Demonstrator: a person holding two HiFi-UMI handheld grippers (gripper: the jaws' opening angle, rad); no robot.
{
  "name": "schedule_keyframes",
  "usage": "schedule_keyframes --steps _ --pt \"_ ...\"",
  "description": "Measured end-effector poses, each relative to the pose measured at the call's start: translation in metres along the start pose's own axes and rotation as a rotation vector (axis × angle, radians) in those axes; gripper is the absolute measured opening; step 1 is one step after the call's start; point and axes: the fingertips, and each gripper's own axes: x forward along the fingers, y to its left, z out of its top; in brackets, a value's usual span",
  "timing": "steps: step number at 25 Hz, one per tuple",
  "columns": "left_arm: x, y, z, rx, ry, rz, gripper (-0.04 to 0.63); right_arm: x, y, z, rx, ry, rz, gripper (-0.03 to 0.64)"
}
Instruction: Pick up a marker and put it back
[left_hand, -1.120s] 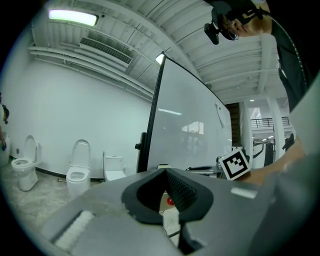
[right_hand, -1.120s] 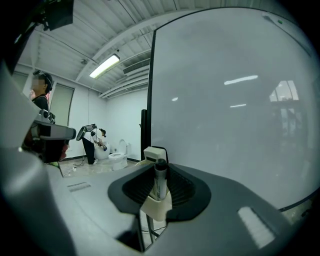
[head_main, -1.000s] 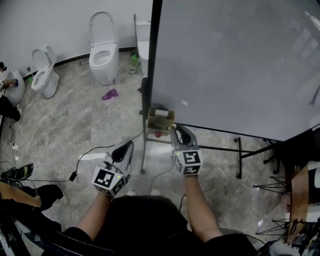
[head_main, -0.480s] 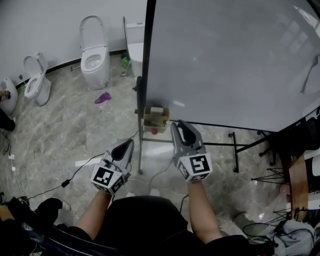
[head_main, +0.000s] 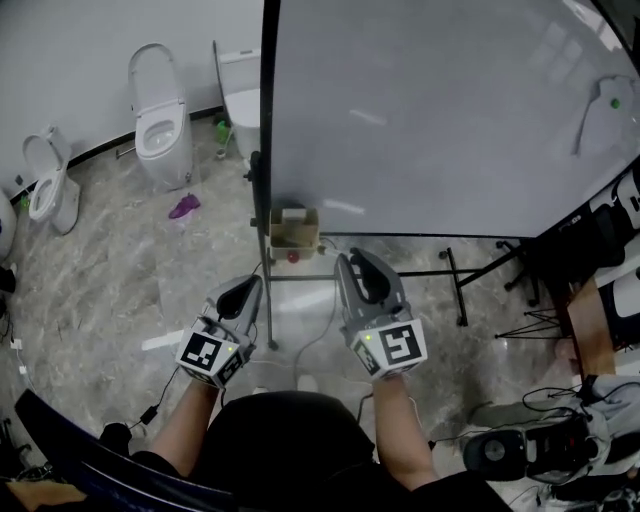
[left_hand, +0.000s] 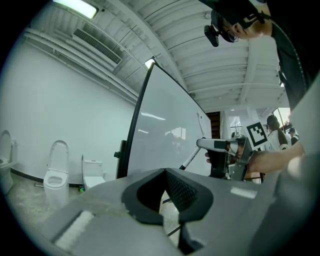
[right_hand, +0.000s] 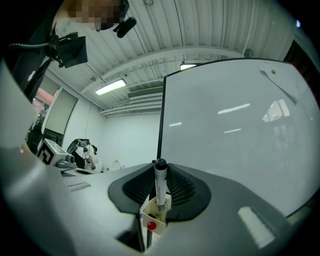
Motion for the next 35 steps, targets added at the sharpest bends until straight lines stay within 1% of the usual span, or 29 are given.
schedule_keyframes --steps 4,9,12,17,22,25,30,35 --pt "-0.001 -0.008 -0.001 0.026 0.002 -0.043 0.006 -0.019 0.002 0.009 0.000 -0.007 -0.029 0.080" --pt "0.001 -0.020 0.004 0.016 0.005 -0.079 0.006 -0.038 0.005 0.021 -0.009 -0.018 -0.061 0.080" --pt "0.001 -0.023 0.003 -0.002 0.001 -0.081 0.006 -0.049 0.008 0.025 -0.013 -0.027 -0.076 0.080" --pt "-0.002 -0.031 0.016 0.019 -0.026 -0.116 0.006 -0.066 0.013 0.034 -0.018 -0.039 -0.096 0.080" --pt "-0.005 -0.036 0.032 0.035 -0.048 -0.100 0.006 -0.076 0.012 0.043 -0.024 -0.060 -0.113 0.080" --pt "-0.009 -0.035 0.037 0.029 -0.057 -0.092 0.005 -0.079 0.013 0.048 -0.026 -0.073 -0.114 0.080" --pt "-0.015 -0.030 0.039 0.034 -0.059 -0.071 0.005 -0.081 0.014 0.055 -0.027 -0.087 -0.103 0.080" --pt "-0.019 -0.026 0.036 0.037 -0.050 -0.050 0.005 -0.077 0.016 0.052 -0.019 -0.086 -0.083 0.080"
